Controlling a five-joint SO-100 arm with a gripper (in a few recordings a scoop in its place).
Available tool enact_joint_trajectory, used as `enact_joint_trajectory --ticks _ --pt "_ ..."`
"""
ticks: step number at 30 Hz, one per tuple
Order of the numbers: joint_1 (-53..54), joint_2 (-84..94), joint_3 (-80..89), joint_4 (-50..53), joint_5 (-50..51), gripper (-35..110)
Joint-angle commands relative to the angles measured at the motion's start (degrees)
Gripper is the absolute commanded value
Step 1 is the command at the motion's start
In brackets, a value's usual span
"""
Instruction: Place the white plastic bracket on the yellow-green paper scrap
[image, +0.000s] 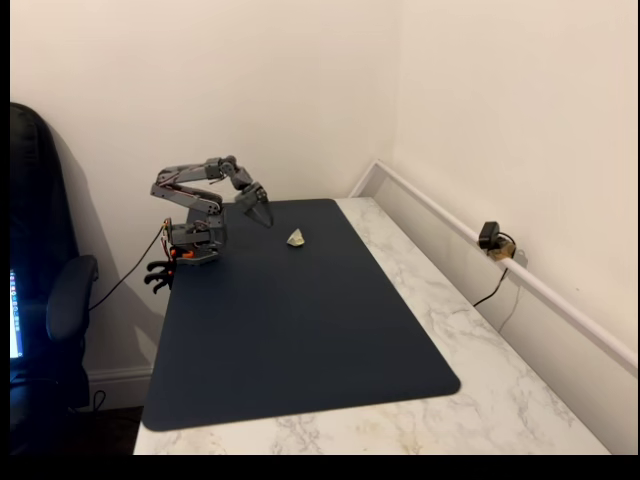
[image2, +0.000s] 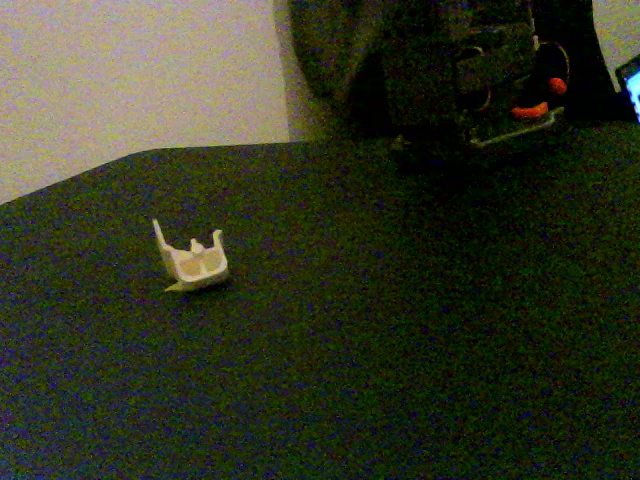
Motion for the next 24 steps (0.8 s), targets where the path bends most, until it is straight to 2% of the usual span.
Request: enact_joint_trajectory --ticks 1,12,24 --pt "-0.7 3.4 2.7 1.3 1.0 2" --pt "-0.5 8.9 11.4 0.5 -0.2 0" --pt "0.9 13.0 12.5 2.7 -0.1 0"
